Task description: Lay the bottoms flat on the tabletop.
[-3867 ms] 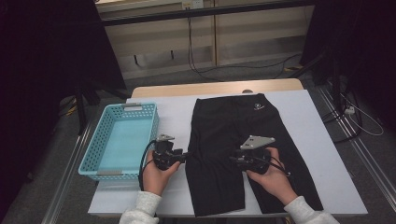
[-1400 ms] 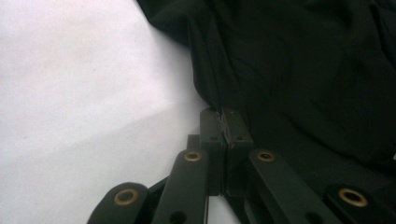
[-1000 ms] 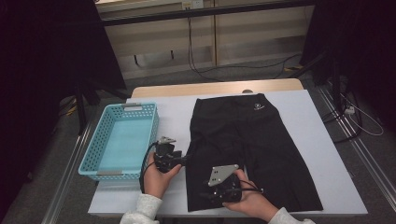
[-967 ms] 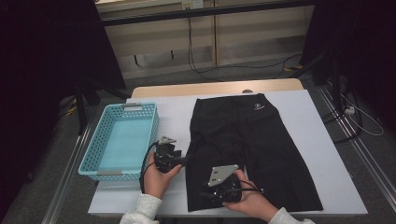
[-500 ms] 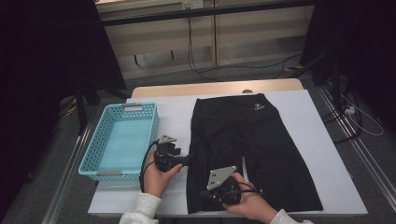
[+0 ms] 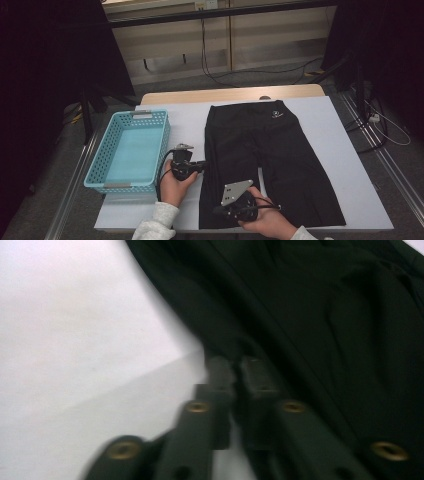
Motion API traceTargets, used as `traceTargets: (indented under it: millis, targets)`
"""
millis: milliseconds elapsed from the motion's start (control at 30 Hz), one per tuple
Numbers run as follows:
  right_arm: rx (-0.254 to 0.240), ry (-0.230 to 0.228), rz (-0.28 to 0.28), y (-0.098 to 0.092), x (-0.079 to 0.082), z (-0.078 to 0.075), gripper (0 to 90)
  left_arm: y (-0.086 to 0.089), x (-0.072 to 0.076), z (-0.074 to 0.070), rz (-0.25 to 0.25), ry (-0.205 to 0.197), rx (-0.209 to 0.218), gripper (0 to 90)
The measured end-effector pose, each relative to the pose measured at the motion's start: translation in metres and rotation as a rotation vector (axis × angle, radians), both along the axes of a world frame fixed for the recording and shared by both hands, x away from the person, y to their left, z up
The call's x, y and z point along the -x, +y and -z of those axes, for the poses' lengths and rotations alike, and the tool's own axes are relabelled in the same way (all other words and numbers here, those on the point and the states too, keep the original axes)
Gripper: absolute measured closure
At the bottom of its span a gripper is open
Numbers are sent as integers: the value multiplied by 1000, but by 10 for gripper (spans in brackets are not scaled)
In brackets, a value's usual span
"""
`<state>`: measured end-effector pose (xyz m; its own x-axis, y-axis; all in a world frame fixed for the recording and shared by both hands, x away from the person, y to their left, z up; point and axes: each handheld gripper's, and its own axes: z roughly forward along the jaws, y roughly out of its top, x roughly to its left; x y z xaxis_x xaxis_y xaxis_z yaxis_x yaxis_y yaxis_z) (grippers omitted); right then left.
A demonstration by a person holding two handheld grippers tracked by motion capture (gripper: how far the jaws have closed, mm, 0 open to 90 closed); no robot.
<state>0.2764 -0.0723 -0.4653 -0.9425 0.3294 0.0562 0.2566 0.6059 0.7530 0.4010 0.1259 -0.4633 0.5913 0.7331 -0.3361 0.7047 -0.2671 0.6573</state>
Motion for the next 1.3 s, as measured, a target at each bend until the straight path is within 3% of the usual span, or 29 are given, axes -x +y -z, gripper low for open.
traceTargets:
  millis: [67, 167, 267, 333, 467, 533, 600, 767, 833, 867, 900, 933, 967, 1000, 1100, 1267, 1300]
  targets:
    - [-3, -3, -3, 0, 0, 0, 879, 4, 1, -4, -30, -19, -20, 898]
    - [-20, -4, -4, 0, 2, -3, 823, 15, 1, -12, -75, -29, 9, 897]
    - [-31, -32, 19, -3, 0, -9, 752, 19, 2, -12, -88, -20, 9, 895]
    - [-52, -40, 60, -11, -4, -16, 680, 20, 2, -11, -93, -21, 2, 885]
    - [-59, -67, 176, -35, -16, -24, 656, 21, 3, -10, -106, -23, -14, 804]
    - [-55, -72, 233, -49, -23, -24, 657, 21, 4, -12, -90, -63, -10, 762]
    - [-46, -79, 287, -59, -30, -22, 650, 17, 5, -16, -75, -100, -13, 663]
    - [-33, -69, 336, -71, -36, -16, 629, 1, 5, -18, -25, -151, -14, 619]
    - [-17, -74, 342, -72, -37, -14, 618, -4, 3, -18, -14, -170, -49, 605]
    - [-14, -73, 347, -72, -37, -13, 611, -6, 2, -17, -18, -175, -86, 602]
    - [-14, -73, 347, -73, -38, -12, 611, -7, -1, -14, -17, -169, -88, 603]
    - [-12, -69, 350, -73, -37, -12, 610, -8, -3, -11, -5, -138, -75, 625]
    - [-4, -70, 352, -74, -37, -11, 610, -10, -4, -7, -12, -126, -92, 663]
    - [4, -76, 353, -74, -37, -11, 611, -9, -5, -4, -4, -114, -114, 720]
    - [14, -70, 366, -78, -38, -8, 619, -5, -7, -4, -18, -101, -116, 879]
    - [60, -43, 372, -84, -38, -1, 648, 8, -7, -9, -68, -79, -74, 882]
    - [48, -38, 377, -85, -37, 0, 673, 10, -7, -10, -76, -66, -62, 882]
